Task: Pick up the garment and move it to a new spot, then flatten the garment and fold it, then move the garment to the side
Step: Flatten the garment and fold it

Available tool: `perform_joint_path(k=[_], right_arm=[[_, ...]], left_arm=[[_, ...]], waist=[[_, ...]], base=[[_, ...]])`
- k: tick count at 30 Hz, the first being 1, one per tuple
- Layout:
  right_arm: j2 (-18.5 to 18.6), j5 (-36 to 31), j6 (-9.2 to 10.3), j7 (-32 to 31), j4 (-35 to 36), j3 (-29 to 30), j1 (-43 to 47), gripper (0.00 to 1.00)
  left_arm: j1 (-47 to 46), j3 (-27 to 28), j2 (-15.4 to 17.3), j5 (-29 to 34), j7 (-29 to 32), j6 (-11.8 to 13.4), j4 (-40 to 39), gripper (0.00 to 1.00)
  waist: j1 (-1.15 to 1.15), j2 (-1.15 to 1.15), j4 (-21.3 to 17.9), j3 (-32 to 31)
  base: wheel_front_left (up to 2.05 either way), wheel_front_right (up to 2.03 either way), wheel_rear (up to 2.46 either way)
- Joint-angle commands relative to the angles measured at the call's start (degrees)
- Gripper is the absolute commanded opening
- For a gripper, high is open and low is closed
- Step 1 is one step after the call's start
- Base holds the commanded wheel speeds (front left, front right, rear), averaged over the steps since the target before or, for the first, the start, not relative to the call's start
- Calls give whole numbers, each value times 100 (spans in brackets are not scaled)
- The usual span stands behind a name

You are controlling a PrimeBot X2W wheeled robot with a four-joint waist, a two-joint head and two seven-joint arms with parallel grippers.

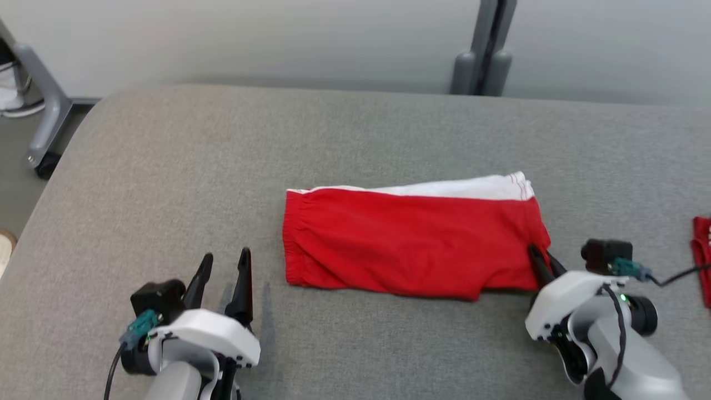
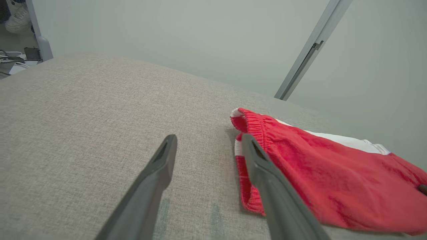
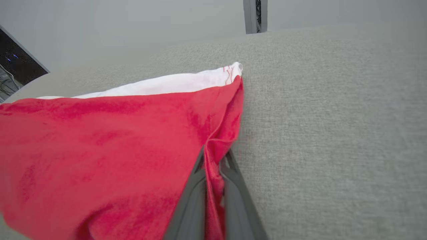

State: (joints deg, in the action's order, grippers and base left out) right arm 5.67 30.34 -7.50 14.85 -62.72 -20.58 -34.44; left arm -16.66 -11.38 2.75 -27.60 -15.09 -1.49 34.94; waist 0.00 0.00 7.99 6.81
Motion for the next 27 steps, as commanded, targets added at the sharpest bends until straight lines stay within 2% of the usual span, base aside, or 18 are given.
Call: perform_joint_path(k=[1,5,10,16,21,27], right_arm=[[93,34,2,43,108,82,200,0],[188,-23,2,42,337,242,566,0],[282,-434,1,43,801,361,612,0],[100,-853,1,42,1345,182,418,0],[-165,-950,1,42,1769,-682,154,0],[-259,-117,1,-68,2005,-2010,99,0]], left_arm=[[150,57,30,31,-6,-50,8,100],[346,57,30,38,-7,-82,34,100],[468,24,31,5,-7,-90,27,100],[392,-25,32,-34,-7,-93,21,100],[342,-151,28,-130,-7,-81,25,100],[403,-228,30,-150,-7,-49,55,100]], waist=[[0,0,-164,-227],[0,0,-200,-356],[0,0,-174,-364],[0,0,-34,-317],[0,0,217,-325],[0,0,514,-336]], base=[[0,0,0],[0,0,0],[0,0,0],[0,0,0],[0,0,0],[0,0,0]])
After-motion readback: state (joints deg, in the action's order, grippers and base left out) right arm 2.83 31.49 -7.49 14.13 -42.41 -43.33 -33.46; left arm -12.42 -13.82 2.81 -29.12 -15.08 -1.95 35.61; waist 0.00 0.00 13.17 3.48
